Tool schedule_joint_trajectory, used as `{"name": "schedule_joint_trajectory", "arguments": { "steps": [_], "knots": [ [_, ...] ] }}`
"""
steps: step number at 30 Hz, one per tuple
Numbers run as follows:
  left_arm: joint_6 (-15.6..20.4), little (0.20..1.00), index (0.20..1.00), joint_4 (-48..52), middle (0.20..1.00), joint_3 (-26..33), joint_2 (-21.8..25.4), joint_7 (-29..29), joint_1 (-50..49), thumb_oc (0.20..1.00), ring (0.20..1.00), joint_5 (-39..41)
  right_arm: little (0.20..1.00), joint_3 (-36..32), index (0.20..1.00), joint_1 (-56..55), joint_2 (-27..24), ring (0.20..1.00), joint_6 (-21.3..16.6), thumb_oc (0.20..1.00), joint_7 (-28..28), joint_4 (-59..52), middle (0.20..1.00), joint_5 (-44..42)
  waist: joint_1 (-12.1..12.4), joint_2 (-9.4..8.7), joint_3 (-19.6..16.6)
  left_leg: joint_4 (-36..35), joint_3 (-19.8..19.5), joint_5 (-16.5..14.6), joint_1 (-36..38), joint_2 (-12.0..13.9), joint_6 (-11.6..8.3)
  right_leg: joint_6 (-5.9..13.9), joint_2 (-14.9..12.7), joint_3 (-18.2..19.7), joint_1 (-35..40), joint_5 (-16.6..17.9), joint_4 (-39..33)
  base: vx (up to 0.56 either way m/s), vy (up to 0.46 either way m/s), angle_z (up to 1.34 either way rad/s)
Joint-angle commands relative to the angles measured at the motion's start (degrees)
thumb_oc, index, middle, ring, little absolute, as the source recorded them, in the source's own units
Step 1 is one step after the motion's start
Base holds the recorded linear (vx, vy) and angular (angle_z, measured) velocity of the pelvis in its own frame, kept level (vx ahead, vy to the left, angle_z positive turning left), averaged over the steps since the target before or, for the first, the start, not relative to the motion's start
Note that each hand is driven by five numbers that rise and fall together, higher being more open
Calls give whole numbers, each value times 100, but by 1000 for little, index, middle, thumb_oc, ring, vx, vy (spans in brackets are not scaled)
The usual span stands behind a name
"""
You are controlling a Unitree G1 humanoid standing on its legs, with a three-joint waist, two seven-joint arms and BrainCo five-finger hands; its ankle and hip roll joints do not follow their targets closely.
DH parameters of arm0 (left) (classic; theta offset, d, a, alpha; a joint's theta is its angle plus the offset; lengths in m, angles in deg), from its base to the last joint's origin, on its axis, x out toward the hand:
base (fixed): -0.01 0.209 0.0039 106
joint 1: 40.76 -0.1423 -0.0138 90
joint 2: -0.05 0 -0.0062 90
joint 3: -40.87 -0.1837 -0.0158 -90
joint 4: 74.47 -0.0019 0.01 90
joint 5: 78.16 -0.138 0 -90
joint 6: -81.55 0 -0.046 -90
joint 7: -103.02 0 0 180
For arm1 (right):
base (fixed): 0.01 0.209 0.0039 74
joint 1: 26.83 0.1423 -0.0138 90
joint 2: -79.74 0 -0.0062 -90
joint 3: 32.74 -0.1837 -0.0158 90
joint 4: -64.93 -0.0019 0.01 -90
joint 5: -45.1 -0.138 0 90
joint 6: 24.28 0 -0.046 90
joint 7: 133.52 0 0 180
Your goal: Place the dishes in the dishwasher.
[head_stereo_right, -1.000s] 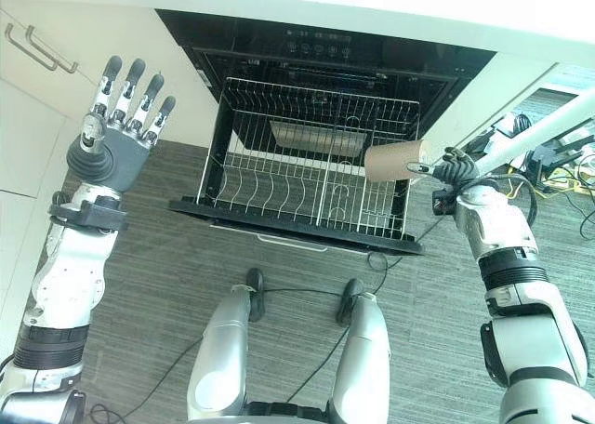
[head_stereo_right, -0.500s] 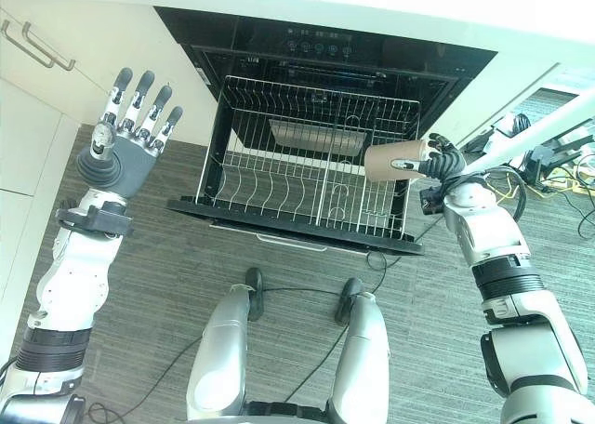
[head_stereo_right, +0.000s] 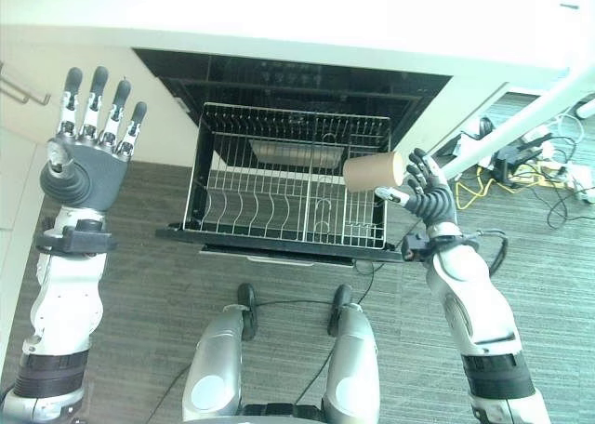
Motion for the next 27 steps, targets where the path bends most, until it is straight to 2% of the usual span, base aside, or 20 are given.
{"name": "schedule_joint_trajectory", "arguments": {
  "steps": [1, 7, 12, 15, 20, 24, 27],
  "knots": [
    [532, 1000, 1000, 318, 1000, 106, 100, 293, -204, 1000, 1000, -116, 1000, -207, 1000, 113, 9, 1000, -799, 1000, -255, -178, 1000, -167, -32, -46, -808, -738, 111, 355, 573, 208, 6, 197, -76, 117, 454, 536, -957, 61, -22, -9],
    [649, 1000, 1000, 411, 1000, 215, 136, 304, -321, 1000, 1000, -130, 1000, -488, 1000, -196, -43, 1000, -1213, 1000, -81, -554, 1000, -138, -111, -48, -1399, -1758, 342, 692, 1325, 187, -97, 273, 92, 33, 1283, 890, -2043, 47, -27, -9],
    [884, 1000, 1000, 493, 1000, 302, 93, 308, -395, 1000, 1000, -227, 1000, -541, 1000, -311, -130, 1000, -1229, 1000, -76, -795, 1000, -52, -106, -11, -1825, -2480, 418, 905, 1830, 135, -153, 340, 156, -48, 1839, 1154, -2782, 10, -29, -5],
    [1089, 1000, 1000, 548, 1000, 284, 45, 254, -390, 1000, 1000, -326, 1000, -550, 1000, -313, -126, 1000, -1353, 1000, -110, -930, 1000, -32, -97, 2, -1960, -2494, 423, 857, 1883, 181, -192, 368, 133, -181, 2036, 1244, -3008, -26, -35, -2],
    [1438, 1000, 1000, 544, 1000, 216, 4, 234, -273, 1000, 1000, -591, 1000, -592, 1000, -248, -155, 1000, -1714, 1000, -65, -1209, 1000, 27, -90, 68, -2275, -2494, 347, 899, 1883, 245, -288, 376, 130, -388, 2170, 1187, -3008, -36, -8, 14],
    [1419, 1000, 1000, 637, 1000, 241, 9, 215, -340, 1000, 1000, -841, 1000, -705, 1000, -255, -297, 1000, -1798, 1000, -71, -1308, 1000, -65, -58, 84, -2383, -2494, 308, 840, 1961, 187, -255, 395, 83, -463, 2256, 1165, -3008, -1, 106, 17],
    [1229, 1000, 1000, 712, 1000, 314, 1, 382, -350, 1000, 1000, -657, 1000, -799, 1000, -357, -310, 1000, -1792, 1000, -87, -1409, 1000, -78, -61, 78, -2452, -2494, 272, 755, 2031, 63, -209, 494, -11, -484, 2307, 1191, -3008, 26, 208, 5]
  ]
}}
